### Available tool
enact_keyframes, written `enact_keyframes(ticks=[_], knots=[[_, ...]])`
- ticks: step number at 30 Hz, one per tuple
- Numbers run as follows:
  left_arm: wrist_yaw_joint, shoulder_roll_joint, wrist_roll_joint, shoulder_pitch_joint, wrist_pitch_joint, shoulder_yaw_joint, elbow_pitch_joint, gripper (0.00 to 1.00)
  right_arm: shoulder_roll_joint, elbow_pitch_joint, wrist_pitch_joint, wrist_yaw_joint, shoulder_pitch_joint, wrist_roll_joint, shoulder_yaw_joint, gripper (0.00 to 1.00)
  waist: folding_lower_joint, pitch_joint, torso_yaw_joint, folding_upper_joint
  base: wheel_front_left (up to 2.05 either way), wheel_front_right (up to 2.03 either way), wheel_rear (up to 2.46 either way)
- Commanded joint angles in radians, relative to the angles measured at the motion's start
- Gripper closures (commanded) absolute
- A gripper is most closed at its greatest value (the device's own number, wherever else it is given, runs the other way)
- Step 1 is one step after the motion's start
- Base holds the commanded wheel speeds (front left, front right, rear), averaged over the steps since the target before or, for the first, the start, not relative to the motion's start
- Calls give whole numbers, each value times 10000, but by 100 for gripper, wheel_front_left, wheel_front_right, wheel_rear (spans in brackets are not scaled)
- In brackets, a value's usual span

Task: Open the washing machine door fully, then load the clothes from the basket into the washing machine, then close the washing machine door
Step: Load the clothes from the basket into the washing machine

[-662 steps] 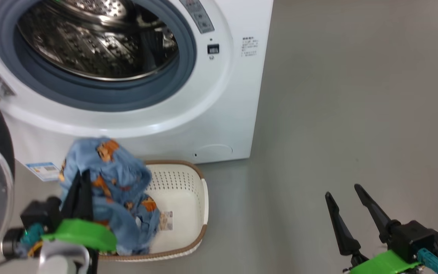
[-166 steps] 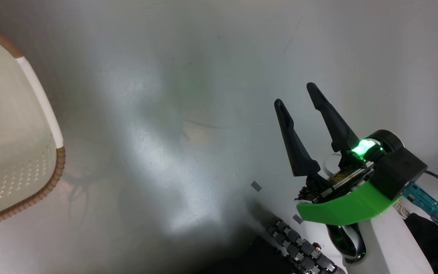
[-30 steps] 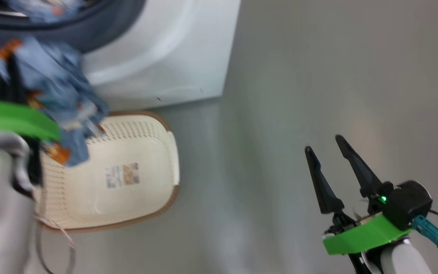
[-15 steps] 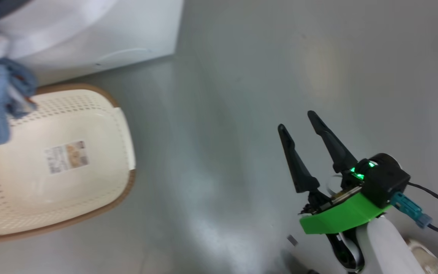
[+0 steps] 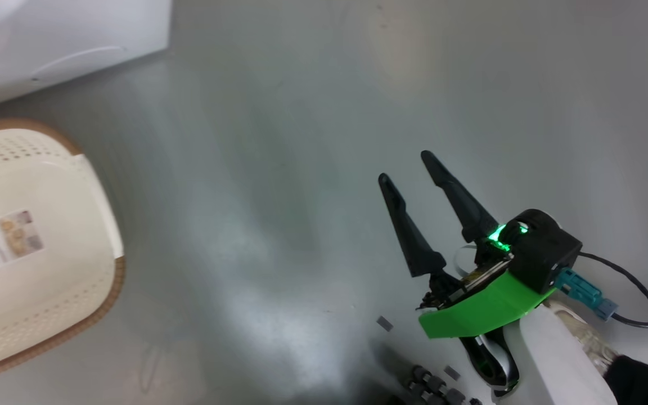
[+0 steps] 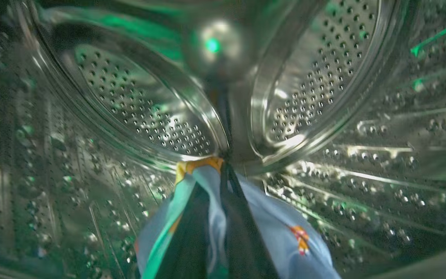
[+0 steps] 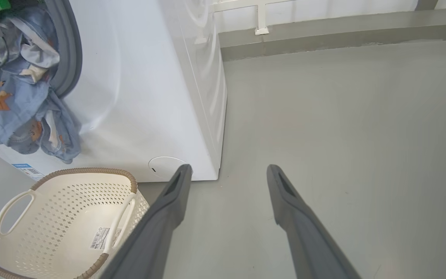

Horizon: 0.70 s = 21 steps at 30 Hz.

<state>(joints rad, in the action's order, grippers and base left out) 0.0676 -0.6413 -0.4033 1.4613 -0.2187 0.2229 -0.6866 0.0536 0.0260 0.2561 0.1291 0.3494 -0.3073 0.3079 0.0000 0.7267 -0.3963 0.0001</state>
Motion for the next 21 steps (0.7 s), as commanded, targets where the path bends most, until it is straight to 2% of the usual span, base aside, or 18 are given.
enact_keyframes(ticks=[1,5,9,13,21], knots=[[205,-672,393,559,688,-63,432,100,-26,-224,55,16,-140,-82,244,0,0,292,-361,-1,0,0,0],[258,-882,914,1289,2188,54,374,100,-30,-260,55,16,-142,-172,329,0,0,395,-476,-1,0,0,0],[410,-685,1182,1870,3759,107,184,100,-31,-318,56,16,-90,-252,357,0,0,518,-466,-1,0,0,0],[283,-525,1170,2011,3975,227,-347,100,-32,-351,56,16,-37,-261,375,0,0,578,-398,-1,0,0,0],[-40,-173,589,1721,3410,189,-1591,100,-33,-420,56,16,35,-232,309,0,0,705,-179,-1,0,0,0]])
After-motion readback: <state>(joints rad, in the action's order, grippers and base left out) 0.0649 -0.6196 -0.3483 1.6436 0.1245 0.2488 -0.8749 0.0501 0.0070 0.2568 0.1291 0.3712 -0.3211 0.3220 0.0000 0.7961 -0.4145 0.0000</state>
